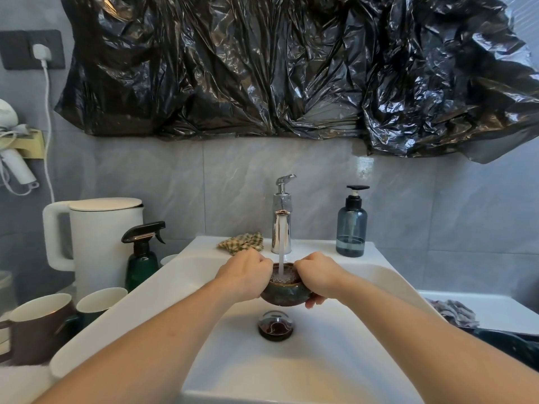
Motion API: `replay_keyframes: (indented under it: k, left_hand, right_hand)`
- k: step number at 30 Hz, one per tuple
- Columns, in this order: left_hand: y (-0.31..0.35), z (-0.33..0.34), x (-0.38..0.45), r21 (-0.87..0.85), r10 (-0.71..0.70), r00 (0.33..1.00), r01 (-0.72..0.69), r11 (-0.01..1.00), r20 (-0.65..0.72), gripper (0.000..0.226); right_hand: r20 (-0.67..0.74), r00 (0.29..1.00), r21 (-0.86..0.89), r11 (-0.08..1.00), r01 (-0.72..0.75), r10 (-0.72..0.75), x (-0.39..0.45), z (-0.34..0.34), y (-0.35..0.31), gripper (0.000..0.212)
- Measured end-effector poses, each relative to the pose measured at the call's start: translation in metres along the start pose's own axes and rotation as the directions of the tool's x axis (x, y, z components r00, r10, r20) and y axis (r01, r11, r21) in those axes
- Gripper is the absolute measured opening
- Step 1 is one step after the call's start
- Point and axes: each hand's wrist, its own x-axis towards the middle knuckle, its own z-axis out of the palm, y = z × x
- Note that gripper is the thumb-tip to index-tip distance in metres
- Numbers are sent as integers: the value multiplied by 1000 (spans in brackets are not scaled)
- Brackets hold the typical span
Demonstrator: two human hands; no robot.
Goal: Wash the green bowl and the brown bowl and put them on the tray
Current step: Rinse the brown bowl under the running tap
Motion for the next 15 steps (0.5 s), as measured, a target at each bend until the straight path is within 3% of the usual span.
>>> replay_keyframes:
  k: [15]
  left_hand:
    - [3, -1, -8, 4, 9, 998, -9, 1000, 65, 49]
  right_hand:
    - [46, 999, -71, 997, -11, 14, 0, 2, 3, 39]
